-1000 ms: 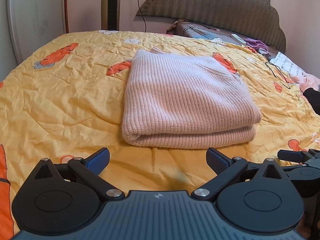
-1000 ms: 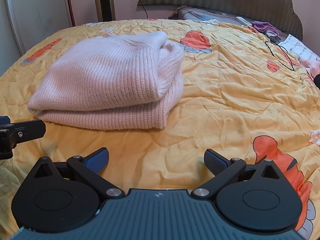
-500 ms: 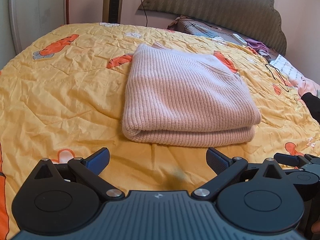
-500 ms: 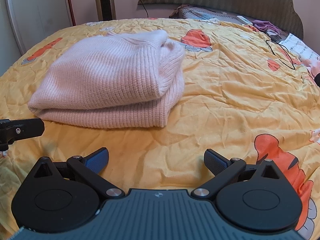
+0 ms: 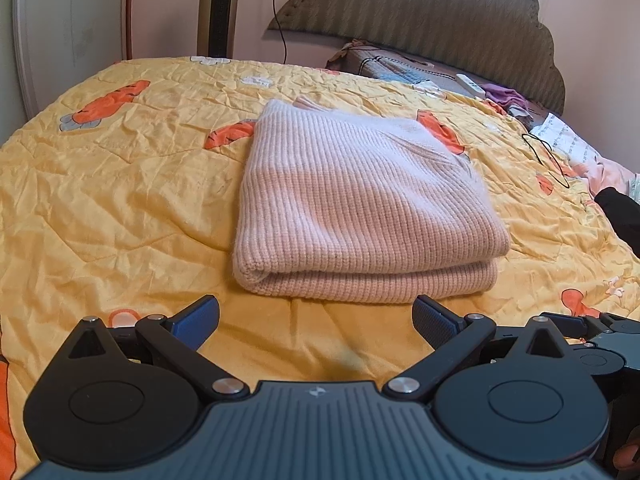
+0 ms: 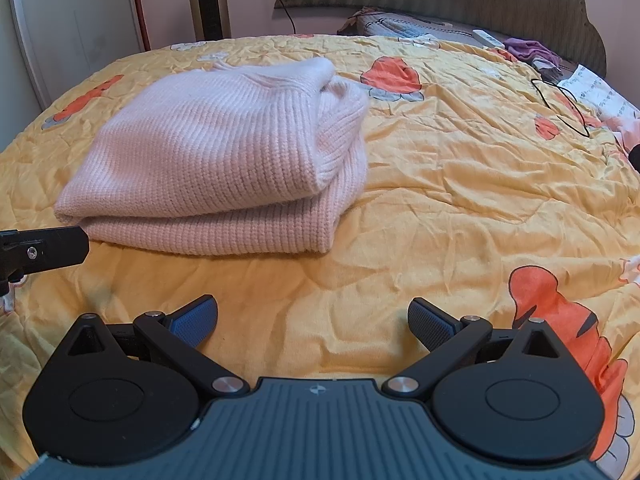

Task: Fold small clothes

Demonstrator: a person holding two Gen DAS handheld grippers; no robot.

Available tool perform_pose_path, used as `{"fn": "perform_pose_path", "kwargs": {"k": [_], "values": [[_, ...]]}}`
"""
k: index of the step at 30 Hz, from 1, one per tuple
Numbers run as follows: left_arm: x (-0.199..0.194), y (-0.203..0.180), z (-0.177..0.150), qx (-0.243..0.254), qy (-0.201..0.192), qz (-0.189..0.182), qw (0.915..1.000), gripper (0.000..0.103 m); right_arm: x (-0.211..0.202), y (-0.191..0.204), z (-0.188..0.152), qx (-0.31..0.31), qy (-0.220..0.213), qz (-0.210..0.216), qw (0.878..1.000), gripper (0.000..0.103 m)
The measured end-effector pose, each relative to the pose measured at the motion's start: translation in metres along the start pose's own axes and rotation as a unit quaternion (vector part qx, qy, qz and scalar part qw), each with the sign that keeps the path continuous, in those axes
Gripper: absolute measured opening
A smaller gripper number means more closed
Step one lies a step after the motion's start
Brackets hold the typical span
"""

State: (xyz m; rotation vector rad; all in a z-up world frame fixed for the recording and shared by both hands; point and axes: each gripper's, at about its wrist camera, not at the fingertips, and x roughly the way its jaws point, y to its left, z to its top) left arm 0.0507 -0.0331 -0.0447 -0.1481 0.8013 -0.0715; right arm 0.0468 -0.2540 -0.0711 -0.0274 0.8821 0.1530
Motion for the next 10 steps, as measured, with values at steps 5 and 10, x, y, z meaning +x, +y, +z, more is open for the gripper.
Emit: {"fn": "perform_pose_path", "kwargs": {"k": [5, 10], "values": [[-0.009, -0.001, -0.001, -0.007, -0.034, 0.002, 0.9994, 0.103, 0.001, -0.002, -0.001, 0.002, 0.0, 0.001, 1.0, 0.103], [-0.017, -0.004, 0.002, 0.005, -0.046, -0.037, 0.9982, 0.103, 0.001, -0.004, -0.003, 0.005, 0.0, 0.0, 1.0, 0.103]]}}
